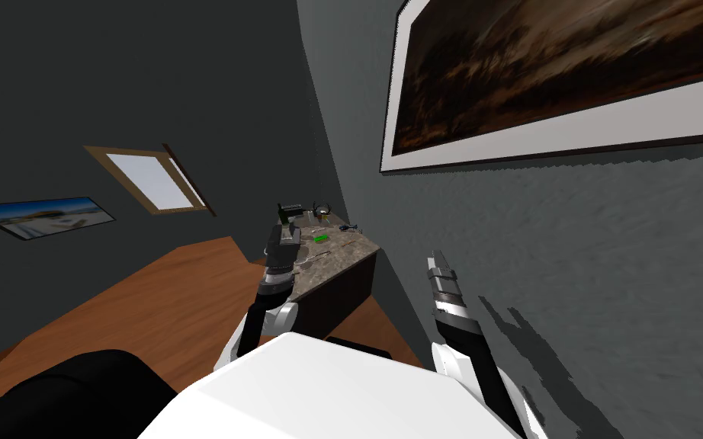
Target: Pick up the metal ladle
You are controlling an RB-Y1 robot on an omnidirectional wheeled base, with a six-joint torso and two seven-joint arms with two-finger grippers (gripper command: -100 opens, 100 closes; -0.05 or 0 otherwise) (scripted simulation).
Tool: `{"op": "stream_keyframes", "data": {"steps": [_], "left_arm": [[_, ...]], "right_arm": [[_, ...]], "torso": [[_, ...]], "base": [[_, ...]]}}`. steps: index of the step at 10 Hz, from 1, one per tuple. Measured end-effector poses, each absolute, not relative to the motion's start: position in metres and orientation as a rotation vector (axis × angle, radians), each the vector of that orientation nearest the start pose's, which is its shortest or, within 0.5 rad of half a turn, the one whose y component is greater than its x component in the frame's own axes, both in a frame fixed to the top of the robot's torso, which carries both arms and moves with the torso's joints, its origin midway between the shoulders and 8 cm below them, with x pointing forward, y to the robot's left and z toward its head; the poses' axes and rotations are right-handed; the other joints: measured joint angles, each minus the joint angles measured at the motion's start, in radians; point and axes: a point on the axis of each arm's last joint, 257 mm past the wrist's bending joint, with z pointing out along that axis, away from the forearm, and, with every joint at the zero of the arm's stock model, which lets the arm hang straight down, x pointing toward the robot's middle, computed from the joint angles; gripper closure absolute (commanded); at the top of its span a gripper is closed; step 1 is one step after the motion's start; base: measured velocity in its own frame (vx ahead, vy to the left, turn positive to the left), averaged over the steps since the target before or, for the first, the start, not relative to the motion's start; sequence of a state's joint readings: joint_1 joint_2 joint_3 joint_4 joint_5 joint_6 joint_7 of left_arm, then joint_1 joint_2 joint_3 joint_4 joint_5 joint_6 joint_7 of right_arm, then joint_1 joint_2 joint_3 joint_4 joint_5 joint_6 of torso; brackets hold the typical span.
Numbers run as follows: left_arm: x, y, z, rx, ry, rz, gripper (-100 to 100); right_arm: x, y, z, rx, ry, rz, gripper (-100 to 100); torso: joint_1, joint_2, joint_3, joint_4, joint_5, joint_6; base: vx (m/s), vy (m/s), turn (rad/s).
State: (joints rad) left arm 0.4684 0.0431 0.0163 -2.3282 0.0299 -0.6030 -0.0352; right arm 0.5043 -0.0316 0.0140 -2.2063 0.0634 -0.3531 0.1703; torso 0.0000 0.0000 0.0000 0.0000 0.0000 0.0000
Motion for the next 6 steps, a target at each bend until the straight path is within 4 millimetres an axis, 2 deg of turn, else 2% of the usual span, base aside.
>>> {"op": "stream_keyframes", "data": {"steps": [6], "left_arm": [[0.358,0.280,0.052,-0.530,0.654,-1.339,-100]], "right_arm": [[0.379,-0.275,-0.042,0.693,0.877,1.061,0]], "torso": [[-0.002,0.003,0.001,0.001,0.000,0.000]], "base": [[-0.040,-0.034,-0.015]]}}
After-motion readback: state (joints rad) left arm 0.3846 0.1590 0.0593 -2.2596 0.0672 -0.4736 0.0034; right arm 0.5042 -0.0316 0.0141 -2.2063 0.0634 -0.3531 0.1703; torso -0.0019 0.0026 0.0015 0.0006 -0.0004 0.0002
